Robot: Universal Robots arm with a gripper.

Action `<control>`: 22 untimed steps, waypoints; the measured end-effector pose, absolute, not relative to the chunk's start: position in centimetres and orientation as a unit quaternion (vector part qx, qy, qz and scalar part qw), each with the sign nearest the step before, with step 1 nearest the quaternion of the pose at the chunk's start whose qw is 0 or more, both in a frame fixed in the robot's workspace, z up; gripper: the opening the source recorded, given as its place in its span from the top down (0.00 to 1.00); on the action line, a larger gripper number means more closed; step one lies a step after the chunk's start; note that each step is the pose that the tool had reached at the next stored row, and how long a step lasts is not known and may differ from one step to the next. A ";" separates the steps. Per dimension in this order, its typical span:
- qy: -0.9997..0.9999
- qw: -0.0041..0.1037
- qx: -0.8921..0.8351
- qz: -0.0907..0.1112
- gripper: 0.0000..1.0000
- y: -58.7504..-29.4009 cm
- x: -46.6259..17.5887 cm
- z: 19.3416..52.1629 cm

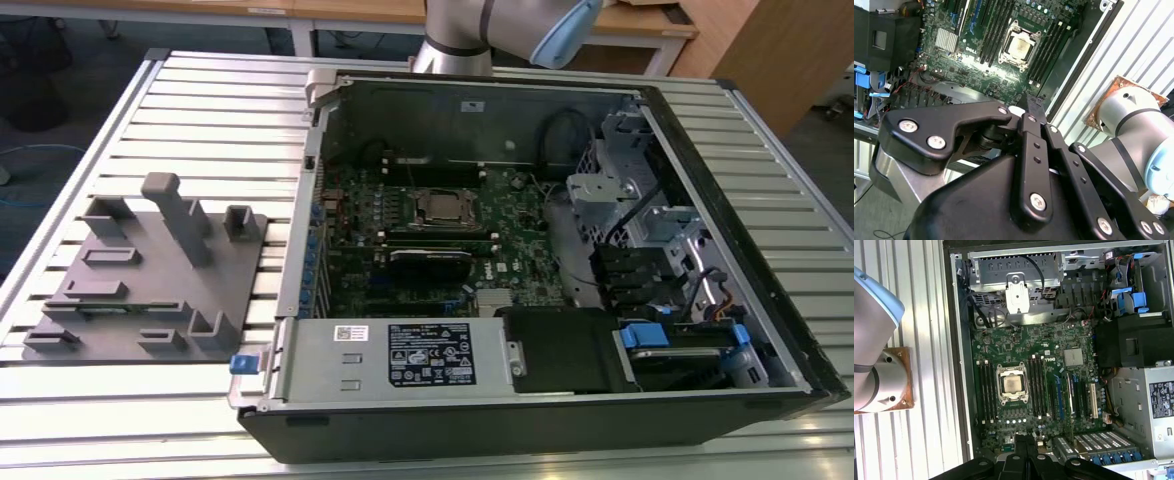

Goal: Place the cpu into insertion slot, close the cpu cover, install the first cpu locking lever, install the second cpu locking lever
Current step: 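Close the cpu cover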

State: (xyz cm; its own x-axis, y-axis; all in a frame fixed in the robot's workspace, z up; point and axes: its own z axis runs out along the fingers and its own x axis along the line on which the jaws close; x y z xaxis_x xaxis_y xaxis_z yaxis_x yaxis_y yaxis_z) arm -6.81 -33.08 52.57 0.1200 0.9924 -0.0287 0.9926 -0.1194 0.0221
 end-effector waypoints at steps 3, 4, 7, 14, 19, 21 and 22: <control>0.663 0.018 0.748 -0.003 0.90 -33.1 -6.8 52.6; 0.663 0.017 0.748 -0.003 0.90 -33.1 -6.8 52.6; 0.663 0.012 0.748 0.002 0.90 -33.1 -6.8 52.5; 0.663 0.011 0.748 0.003 0.90 -33.1 -6.8 52.5; 0.663 0.011 0.748 0.003 0.90 -33.1 -6.8 52.3; 0.663 0.011 0.748 0.003 0.90 -33.1 -6.8 52.2; 0.663 0.011 0.748 0.003 0.90 -33.1 -6.8 52.2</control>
